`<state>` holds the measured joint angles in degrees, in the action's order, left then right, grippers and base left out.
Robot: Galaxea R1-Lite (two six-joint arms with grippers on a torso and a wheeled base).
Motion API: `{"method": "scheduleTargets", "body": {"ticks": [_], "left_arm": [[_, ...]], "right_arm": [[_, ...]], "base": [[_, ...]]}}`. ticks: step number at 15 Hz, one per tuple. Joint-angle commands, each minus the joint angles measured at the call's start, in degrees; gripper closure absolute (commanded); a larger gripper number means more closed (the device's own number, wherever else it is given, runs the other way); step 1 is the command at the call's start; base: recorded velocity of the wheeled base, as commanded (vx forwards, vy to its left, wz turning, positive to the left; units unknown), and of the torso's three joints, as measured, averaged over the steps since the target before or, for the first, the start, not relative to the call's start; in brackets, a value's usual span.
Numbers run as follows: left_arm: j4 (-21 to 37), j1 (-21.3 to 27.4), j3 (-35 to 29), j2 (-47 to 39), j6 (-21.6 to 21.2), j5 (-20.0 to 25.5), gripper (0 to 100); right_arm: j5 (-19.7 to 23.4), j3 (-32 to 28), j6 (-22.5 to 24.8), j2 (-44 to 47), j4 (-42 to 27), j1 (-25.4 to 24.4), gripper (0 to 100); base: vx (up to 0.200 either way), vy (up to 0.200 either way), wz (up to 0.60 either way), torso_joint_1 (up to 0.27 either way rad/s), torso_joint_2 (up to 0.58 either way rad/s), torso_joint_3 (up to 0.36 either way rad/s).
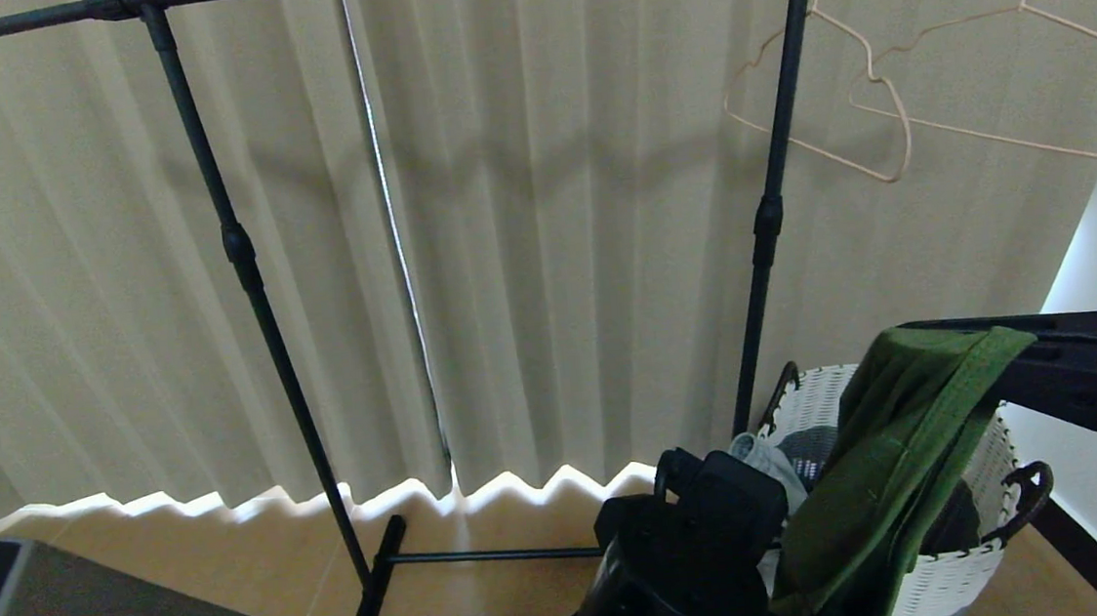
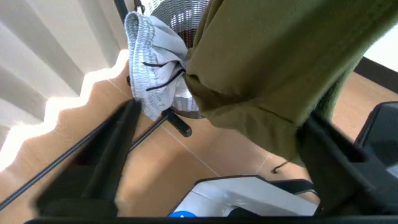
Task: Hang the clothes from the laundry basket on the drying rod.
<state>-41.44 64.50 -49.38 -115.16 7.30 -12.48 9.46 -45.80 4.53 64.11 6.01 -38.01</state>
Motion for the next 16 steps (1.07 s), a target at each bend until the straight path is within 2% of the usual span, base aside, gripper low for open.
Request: {"method": "scheduleTargets", "body": {"ticks": [1,6,9,12,13,14,16], "left_arm": [[0.0,-0.2,0.1,0.2,0.0,0.0,100],[-0.3,0.0,1.7,0.0,-0.8,-0.4,100],[-0.6,-0.3,4.3,3.3,-1.6,-6.1,100],[-0.1,-4.6,4.0,12.8,-3.0,-6.1,100],[-0.1,-4.8,3.9,13.0,-3.1,-6.1,100],[0.3,-9.0,3.9,18.7,-6.5,-6.1,100],[2.4,-12.7,3.3,24.1,-10.7,-6.1,100]], "right_arm": [[0.0,0.1,0.0,-0.2,0.0,0.0,100],[0.0,0.4,0.0,-0.2,0.0,0.0,100],[-0.1,0.9,0.0,0.0,0.1,0.1,100],[-0.6,1.6,0.0,1.0,0.5,0.2,100],[-0.7,1.6,0.0,1.0,0.5,0.2,100],[-2.2,0.9,0.0,1.2,0.5,0.2,100],[-3.4,-1.1,0.0,2.0,0.6,0.3,100]], "base": [[0.000,0.000,0.00,0.000,0.00,0.000],[0.000,0.000,0.00,0.000,0.00,0.000],[0.000,0.000,0.00,0.000,0.00,0.000],[0.000,0.000,0.00,0.000,0.00,0.000],[0.000,0.000,0.00,0.000,0.00,0.000],[0.000,0.000,0.00,0.000,0.00,0.000],[0.000,0.000,0.00,0.000,0.00,0.000]]}}
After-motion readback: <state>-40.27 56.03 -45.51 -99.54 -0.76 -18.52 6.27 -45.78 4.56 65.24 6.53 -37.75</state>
